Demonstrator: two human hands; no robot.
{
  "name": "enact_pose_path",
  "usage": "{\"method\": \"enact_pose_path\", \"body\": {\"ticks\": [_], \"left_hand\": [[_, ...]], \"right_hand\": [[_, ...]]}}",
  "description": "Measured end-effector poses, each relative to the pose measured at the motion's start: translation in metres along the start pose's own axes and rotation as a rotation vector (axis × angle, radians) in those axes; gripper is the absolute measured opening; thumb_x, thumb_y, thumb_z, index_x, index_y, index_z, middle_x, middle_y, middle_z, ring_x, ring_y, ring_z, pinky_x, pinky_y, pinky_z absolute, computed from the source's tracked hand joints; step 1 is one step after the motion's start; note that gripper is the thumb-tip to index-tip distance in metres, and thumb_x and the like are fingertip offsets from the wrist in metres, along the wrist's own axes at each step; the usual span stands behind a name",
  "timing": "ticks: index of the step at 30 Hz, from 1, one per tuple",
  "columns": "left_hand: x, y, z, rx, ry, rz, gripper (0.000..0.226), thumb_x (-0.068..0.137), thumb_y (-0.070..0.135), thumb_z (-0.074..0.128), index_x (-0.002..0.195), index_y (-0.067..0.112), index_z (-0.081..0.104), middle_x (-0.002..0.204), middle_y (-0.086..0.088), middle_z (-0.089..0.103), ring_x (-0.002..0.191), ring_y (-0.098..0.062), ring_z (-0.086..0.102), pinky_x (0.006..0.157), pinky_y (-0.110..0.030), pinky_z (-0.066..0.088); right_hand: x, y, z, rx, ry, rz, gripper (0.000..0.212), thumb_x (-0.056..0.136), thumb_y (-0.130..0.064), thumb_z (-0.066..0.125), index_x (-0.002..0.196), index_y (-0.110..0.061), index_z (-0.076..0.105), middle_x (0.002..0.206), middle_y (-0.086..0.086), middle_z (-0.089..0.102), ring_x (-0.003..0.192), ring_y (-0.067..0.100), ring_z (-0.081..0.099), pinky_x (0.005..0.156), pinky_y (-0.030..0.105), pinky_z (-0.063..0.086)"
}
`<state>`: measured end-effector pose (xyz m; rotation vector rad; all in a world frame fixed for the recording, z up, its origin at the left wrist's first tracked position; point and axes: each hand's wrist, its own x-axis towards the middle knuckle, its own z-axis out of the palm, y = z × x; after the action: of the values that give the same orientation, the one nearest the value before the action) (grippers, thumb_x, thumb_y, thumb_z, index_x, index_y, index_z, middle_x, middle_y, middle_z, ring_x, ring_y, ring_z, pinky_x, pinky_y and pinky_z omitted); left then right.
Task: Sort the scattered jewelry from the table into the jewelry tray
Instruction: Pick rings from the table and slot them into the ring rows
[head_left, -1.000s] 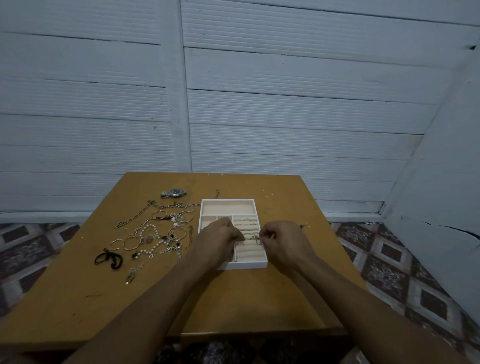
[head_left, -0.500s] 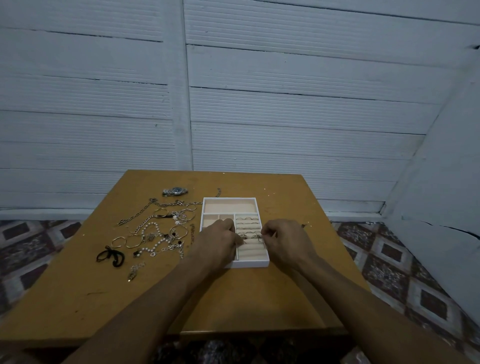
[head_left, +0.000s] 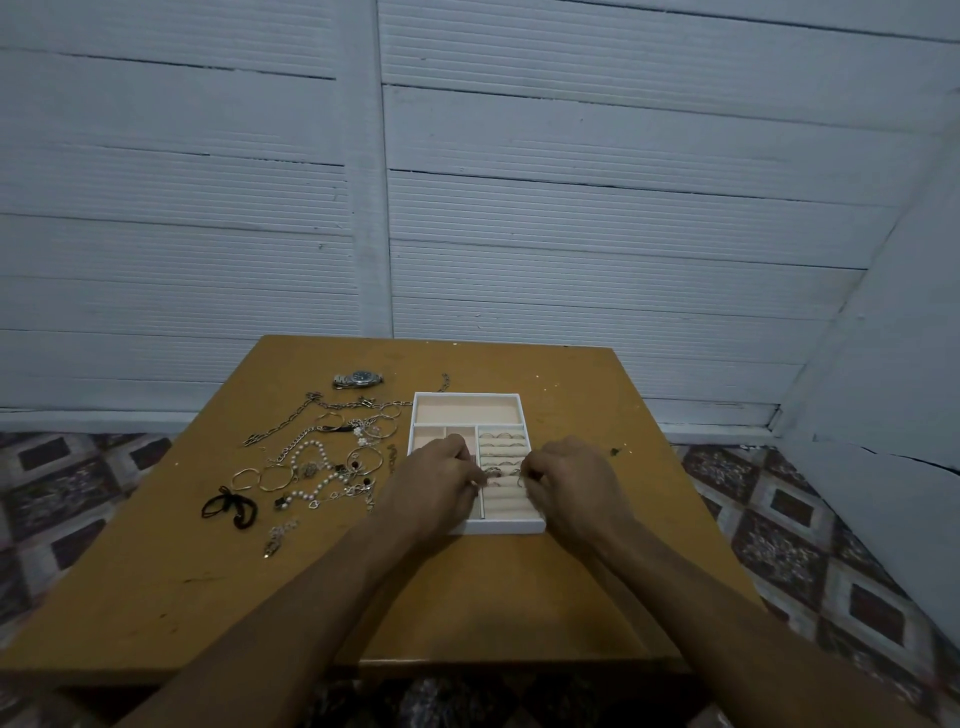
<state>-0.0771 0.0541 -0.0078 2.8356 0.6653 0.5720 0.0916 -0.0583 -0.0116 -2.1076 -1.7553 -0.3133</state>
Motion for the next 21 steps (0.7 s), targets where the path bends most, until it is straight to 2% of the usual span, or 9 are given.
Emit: {"method": "enact_pose_path", "body": {"ticks": [5, 15, 21], "left_hand": [[-0.004, -0.010, -0.004, -0.005, 0.040, -0.018, 0.023, 0.090, 0.022, 0.059, 0.109, 0.022, 0.073, 0.104, 0.001, 0.061, 0.097, -0.019, 0.058, 0.076, -0.031, 0.049], [-0.010, -0.015, -0.006, 0.001, 0.027, -0.040, 0.025, 0.092, 0.024, 0.056, 0.111, 0.023, 0.072, 0.108, 0.004, 0.062, 0.101, -0.016, 0.057, 0.084, -0.030, 0.048], [-0.006, -0.013, -0.007, 0.013, 0.015, -0.050, 0.025, 0.092, 0.022, 0.055, 0.112, 0.023, 0.071, 0.110, 0.004, 0.062, 0.102, -0.015, 0.057, 0.082, -0.029, 0.046]], "right_hand": [[-0.003, 0.005, 0.001, 0.028, -0.018, 0.000, 0.019, 0.091, -0.026, 0.058, 0.101, -0.022, 0.074, 0.092, -0.002, 0.072, 0.083, 0.017, 0.054, 0.072, 0.034, 0.041], [-0.012, 0.008, 0.003, 0.023, -0.030, -0.003, 0.026, 0.091, -0.020, 0.057, 0.111, -0.021, 0.073, 0.094, 0.002, 0.070, 0.084, 0.021, 0.054, 0.073, 0.031, 0.038], [-0.013, 0.007, 0.004, 0.016, -0.060, -0.002, 0.027, 0.095, -0.022, 0.054, 0.117, -0.021, 0.070, 0.096, 0.004, 0.067, 0.089, 0.025, 0.054, 0.074, 0.034, 0.040]]}}
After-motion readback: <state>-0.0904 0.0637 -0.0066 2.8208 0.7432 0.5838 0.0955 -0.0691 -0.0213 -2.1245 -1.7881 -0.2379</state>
